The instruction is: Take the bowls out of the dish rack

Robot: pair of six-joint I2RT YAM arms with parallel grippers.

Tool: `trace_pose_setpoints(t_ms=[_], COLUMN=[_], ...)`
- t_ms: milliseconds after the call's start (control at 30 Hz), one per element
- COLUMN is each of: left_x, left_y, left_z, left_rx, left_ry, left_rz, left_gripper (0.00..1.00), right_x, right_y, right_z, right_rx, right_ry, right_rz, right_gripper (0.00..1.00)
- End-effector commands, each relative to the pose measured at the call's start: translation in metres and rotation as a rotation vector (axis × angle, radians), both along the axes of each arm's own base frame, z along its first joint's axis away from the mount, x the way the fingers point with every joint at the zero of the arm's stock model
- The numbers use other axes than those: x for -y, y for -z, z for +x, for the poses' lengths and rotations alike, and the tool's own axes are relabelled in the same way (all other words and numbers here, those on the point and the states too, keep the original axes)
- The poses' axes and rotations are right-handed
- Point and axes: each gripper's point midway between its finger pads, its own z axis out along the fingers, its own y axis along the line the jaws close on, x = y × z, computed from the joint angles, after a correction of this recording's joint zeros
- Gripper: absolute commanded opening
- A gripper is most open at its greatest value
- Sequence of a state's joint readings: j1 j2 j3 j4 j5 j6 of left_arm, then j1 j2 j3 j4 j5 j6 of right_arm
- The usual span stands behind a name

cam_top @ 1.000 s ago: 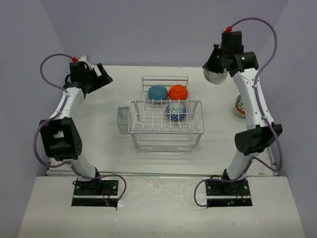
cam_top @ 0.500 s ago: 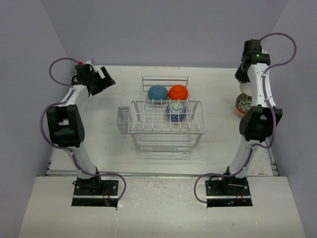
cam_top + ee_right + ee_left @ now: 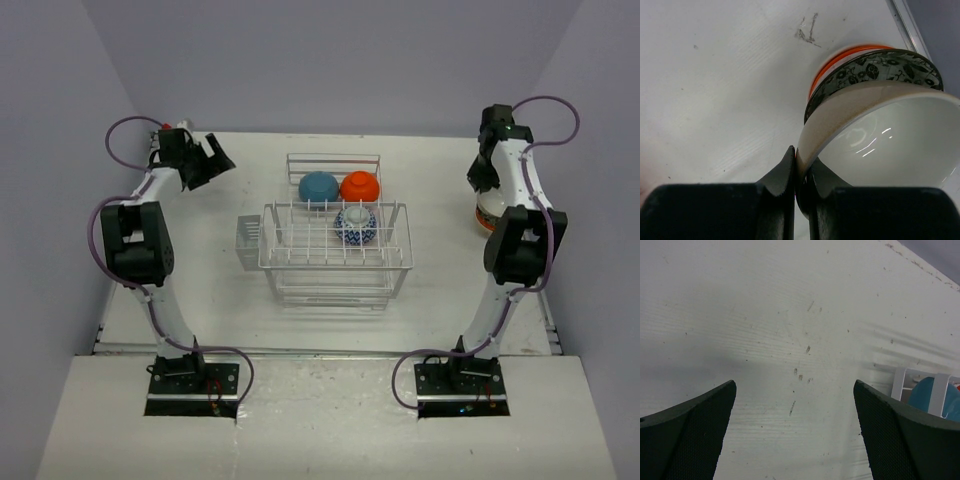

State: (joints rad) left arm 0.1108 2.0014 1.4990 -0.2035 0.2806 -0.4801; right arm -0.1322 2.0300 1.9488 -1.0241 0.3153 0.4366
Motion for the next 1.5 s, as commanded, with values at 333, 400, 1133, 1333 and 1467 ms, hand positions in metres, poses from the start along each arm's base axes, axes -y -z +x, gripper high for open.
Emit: trace_pose_setpoints(t_ms=[333,400,1133,1333,1467], left_x=[0.003,0.006,0.039,0.050,0.058], left_y=[-0.028,-0.030,-0.068,-0.083,-0.096], left_z=[0.023,0.023,0.010,0.005,0.001], left_rx=[0.079,0.082,0.122,0.143,0.163], left_ry=[0.013,0.023,0.104,0.134,0.155], left_rz=[-0.032,-0.039,-0.117,-0.141,-0.159], left_gripper=[0.98,0.98,0.93,0.93,0.93], right_x=[0.020,0.022,0.021,0.019,0.018], right_y=[-0.005,-0.001,0.021,0.023,0.011], right_z=[0.005,0.004,0.006,0.005,0.004], right_rx=[0.065,0.053,0.028,0.029,0.056], right_ry=[0.041,0.044,0.050,0.042,0.040], right_rz=[-0.048,-0.053,-0.010,-0.004,-0.001], right_gripper=[0.00,0.00,0.17,0.29,0.35])
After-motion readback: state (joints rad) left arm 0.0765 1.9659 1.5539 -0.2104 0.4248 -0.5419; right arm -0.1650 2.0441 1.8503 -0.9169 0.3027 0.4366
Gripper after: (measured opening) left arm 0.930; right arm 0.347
